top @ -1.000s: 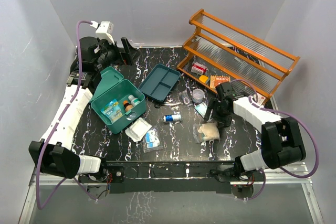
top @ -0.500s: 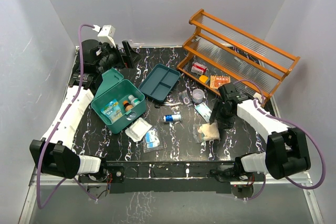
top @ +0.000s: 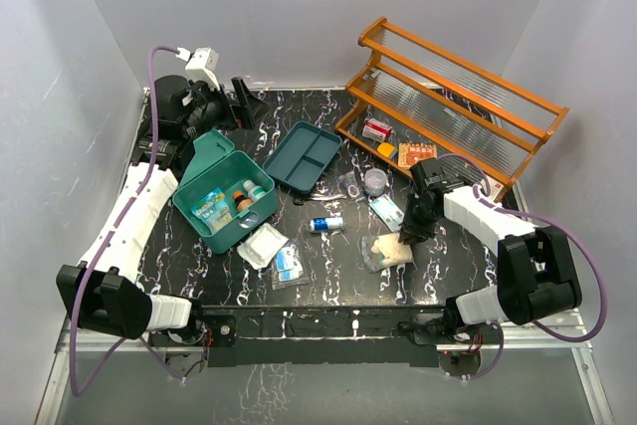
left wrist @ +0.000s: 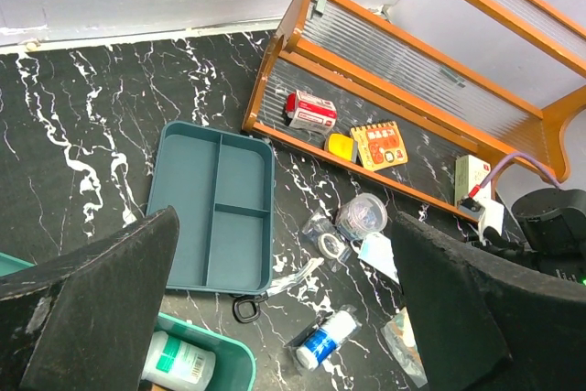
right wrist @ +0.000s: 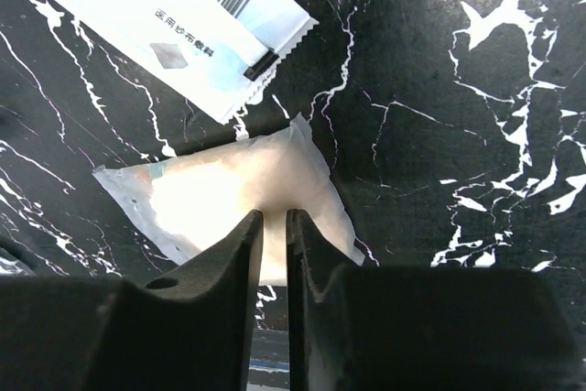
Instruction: Organize the medicine kit
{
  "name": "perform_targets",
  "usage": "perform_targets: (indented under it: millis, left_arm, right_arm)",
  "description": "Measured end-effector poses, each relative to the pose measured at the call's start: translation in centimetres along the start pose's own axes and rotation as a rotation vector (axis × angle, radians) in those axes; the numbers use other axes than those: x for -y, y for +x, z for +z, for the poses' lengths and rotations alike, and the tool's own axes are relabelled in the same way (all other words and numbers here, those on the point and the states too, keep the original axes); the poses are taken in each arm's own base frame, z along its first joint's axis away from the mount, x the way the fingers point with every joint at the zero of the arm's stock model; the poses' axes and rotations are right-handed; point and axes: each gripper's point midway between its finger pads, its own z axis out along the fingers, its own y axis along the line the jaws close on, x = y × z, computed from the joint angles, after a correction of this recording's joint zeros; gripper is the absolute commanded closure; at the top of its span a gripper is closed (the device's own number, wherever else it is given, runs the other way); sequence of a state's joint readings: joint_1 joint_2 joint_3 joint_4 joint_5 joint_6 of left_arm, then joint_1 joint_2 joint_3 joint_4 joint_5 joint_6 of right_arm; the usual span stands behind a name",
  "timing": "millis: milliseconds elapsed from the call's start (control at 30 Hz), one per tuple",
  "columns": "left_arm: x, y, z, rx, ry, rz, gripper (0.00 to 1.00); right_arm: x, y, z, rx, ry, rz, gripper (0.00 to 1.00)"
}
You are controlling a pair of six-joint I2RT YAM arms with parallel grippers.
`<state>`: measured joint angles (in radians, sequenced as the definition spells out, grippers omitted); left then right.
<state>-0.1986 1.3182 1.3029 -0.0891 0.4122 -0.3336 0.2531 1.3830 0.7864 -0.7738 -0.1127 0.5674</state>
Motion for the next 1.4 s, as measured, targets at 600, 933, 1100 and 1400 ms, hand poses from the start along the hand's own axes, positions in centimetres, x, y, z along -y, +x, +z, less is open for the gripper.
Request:
perform_targets:
  millis: [600,933,1100,1400]
  left_arm:
    - [0.2,0.4,0.0,-0.009,0.015,-0.013,0.02]
    - [0.2,0.4,0.1,-0.011,0.016,-0.013,0.02]
    - [0.2,0.5,0.1,-0.011,0.017,-0.014,0.02]
    - [0.2,1.1,0.2,-0.024,0.027,-0.026,0.02]
  right_arm:
    - [-0.6,-0.7,-0.3,0.05,-0.038,-0.016,0.53]
    - [-0.5,-0.9,-0.5,0.064,-0.033,-0.017,0.53]
    - [-0.5,-0.2,0.5,0.008,-0.035,-0.026,0.76]
    - [-1.1,0.0,0.8,-0.01,-0.074,-0.033,1.0]
